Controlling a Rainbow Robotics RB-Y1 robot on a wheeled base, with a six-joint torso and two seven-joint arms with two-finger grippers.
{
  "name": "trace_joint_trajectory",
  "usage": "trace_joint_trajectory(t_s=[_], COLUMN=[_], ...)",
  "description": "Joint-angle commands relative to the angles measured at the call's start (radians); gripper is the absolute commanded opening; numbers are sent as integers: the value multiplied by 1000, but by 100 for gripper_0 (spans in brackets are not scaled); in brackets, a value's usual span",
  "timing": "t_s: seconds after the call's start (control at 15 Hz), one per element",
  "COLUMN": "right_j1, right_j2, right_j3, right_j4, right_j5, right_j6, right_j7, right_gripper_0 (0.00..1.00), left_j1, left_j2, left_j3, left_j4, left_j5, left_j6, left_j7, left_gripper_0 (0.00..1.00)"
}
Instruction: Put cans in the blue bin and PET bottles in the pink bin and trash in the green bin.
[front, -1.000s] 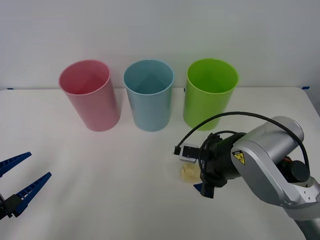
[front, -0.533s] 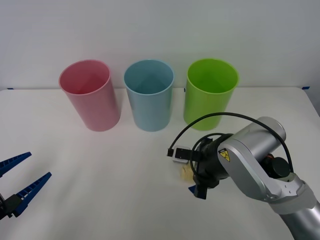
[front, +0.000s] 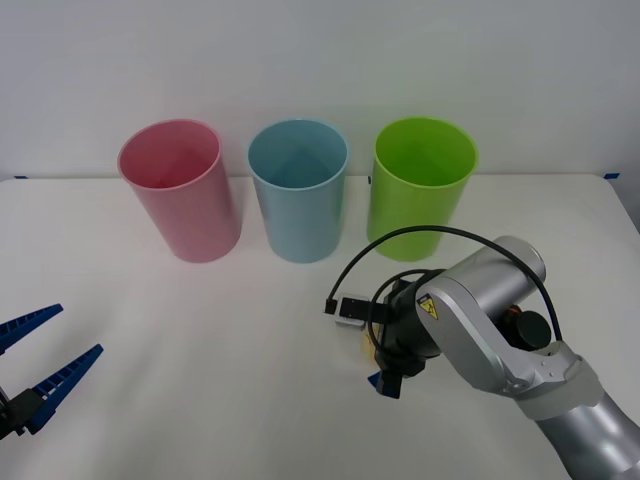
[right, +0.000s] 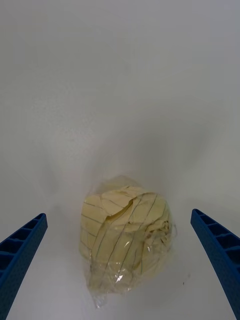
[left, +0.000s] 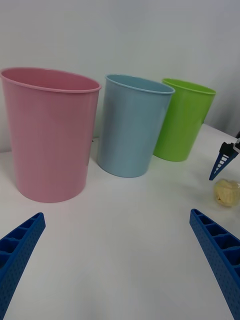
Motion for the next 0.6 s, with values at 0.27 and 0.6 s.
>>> trace_joint_trajectory(t_s=[0.27, 0.6], right_j1=[-48, -48], right_j2=[3, -44], right_j3=[26, 26], right_j4=[64, 50], right_j5=[0, -2], right_j6=[14, 11], right_j7=[-19, -15], right_gripper_0=[100, 100], left_j1=[0, 0], left_j2=[0, 0], left_j3=[0, 0], left_j4=[0, 0], left_j5=[0, 0], left_j6=[0, 0], left_j7=[0, 0], left_gripper_0=[100, 100])
